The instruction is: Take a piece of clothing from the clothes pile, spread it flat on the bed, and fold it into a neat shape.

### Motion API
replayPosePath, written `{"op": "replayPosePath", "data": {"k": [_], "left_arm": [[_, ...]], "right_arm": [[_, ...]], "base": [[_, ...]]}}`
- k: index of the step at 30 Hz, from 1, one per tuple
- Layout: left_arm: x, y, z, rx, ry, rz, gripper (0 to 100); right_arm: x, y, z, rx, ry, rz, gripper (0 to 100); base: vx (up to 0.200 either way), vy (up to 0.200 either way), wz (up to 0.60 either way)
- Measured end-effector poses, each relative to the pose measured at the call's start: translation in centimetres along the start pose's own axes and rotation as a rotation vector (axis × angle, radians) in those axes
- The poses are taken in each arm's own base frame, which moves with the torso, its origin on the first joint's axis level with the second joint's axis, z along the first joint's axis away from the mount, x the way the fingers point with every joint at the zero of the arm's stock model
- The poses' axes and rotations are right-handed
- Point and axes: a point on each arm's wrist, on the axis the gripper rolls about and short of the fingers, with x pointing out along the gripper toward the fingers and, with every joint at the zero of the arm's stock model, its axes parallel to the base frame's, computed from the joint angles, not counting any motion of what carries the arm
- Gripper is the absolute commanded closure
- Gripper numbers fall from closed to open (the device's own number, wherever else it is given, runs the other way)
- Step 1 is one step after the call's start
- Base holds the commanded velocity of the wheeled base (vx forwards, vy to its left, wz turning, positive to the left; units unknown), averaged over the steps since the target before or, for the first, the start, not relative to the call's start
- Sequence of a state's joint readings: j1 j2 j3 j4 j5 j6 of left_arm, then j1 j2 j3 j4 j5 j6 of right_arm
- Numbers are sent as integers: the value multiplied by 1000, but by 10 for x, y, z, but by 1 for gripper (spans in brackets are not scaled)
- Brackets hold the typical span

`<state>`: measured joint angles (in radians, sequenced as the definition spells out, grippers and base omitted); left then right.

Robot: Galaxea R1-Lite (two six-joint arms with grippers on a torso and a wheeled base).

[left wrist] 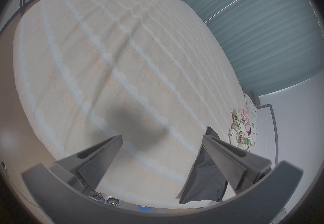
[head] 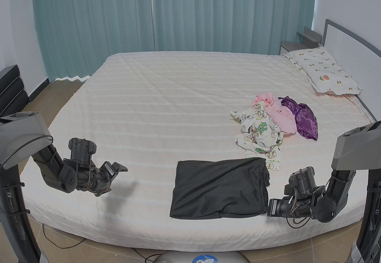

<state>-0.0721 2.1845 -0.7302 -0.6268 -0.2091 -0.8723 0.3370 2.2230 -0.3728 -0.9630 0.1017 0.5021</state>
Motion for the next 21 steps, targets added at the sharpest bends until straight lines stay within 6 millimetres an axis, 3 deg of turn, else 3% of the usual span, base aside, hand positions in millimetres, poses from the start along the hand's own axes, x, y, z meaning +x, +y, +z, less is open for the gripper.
{"op": "replayPosePath", "data": {"k": [9, 21], "left_arm": [[0, 0, 0, 0, 0, 0, 0], [0, 0, 0, 0, 0, -1, 0]], "right_arm": [[-15, -5, -3, -13, 4, -2, 100], [-18, -18, -11, -53, 40, -36, 100]], "base": [[0, 0, 0], [0, 0, 0]]}}
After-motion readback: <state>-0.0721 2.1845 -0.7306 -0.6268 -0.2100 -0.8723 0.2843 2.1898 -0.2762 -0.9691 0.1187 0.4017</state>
